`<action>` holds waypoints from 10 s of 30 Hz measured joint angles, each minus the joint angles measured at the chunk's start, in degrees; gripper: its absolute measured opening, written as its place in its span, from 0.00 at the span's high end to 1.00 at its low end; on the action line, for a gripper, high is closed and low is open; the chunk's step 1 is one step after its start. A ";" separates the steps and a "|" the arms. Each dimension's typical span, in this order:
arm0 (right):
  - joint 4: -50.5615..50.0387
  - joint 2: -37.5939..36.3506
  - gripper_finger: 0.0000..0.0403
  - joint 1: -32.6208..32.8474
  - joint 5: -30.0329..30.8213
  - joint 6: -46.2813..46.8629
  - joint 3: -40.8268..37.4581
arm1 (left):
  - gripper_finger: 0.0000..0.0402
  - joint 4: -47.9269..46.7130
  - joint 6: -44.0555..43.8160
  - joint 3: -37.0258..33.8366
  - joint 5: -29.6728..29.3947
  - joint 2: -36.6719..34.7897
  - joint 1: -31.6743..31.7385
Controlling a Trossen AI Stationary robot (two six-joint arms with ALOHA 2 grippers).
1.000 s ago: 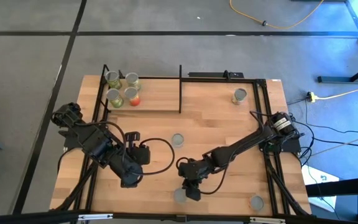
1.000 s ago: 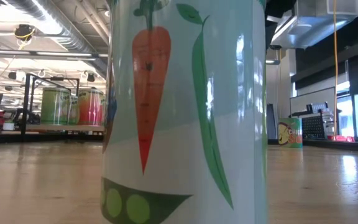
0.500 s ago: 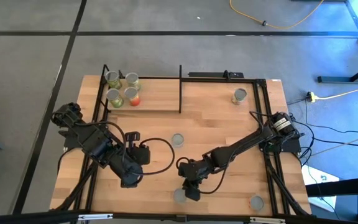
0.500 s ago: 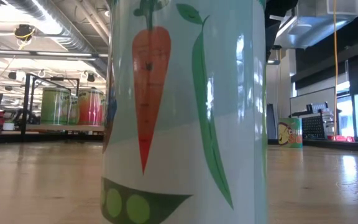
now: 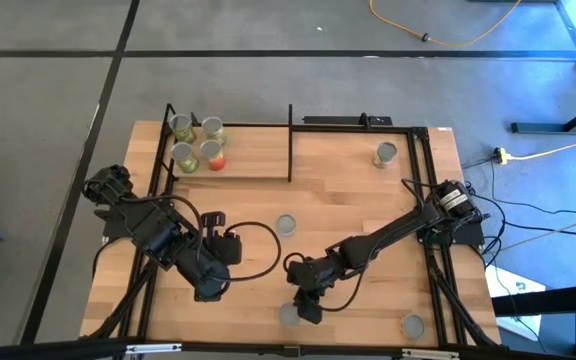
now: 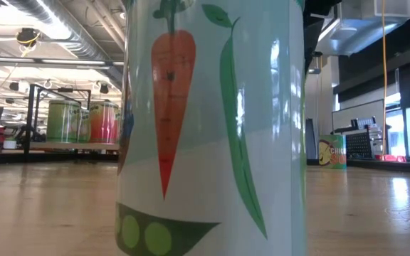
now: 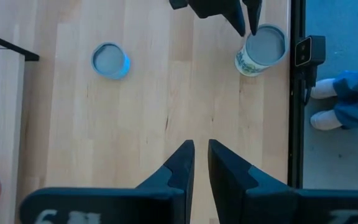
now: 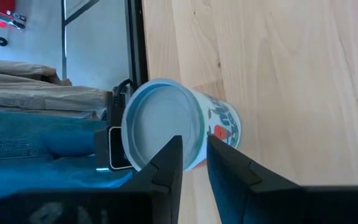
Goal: Pick and place cans onto a shelf
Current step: Put the canned mixed vegetables on the shelf, then put the canned chicken soup on the shelf
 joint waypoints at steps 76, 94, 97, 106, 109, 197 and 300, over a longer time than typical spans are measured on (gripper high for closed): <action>-41.36 2.10 0.99 -30.70 14.96 -31.82 48.13 | 0.90 -3.52 -0.35 -0.04 -5.94 -7.96 0.21; -29.13 16.91 0.99 -46.48 1.31 -42.37 47.84 | 0.90 -3.49 -0.51 -0.02 -9.44 -9.79 10.67; -28.91 19.33 0.99 -47.12 1.31 -43.69 47.84 | 0.90 -3.49 -0.51 -0.02 -9.43 -9.79 11.98; -28.56 22.42 0.99 -47.39 1.36 -45.49 47.84 | 0.90 -3.49 -0.48 -0.02 -9.23 -9.77 14.51; -28.14 22.40 0.96 -47.39 1.74 -45.50 47.84 | 0.90 -3.49 -0.48 -0.02 -8.39 -9.77 15.18; -47.13 -15.76 0.98 -44.45 8.60 -55.36 57.11 | 1.00 59.28 16.24 -59.39 -8.55 -9.66 54.54; -70.04 -23.75 0.88 -68.29 14.37 -43.40 2.65 | 1.00 44.90 25.42 -30.64 -10.81 -17.31 43.50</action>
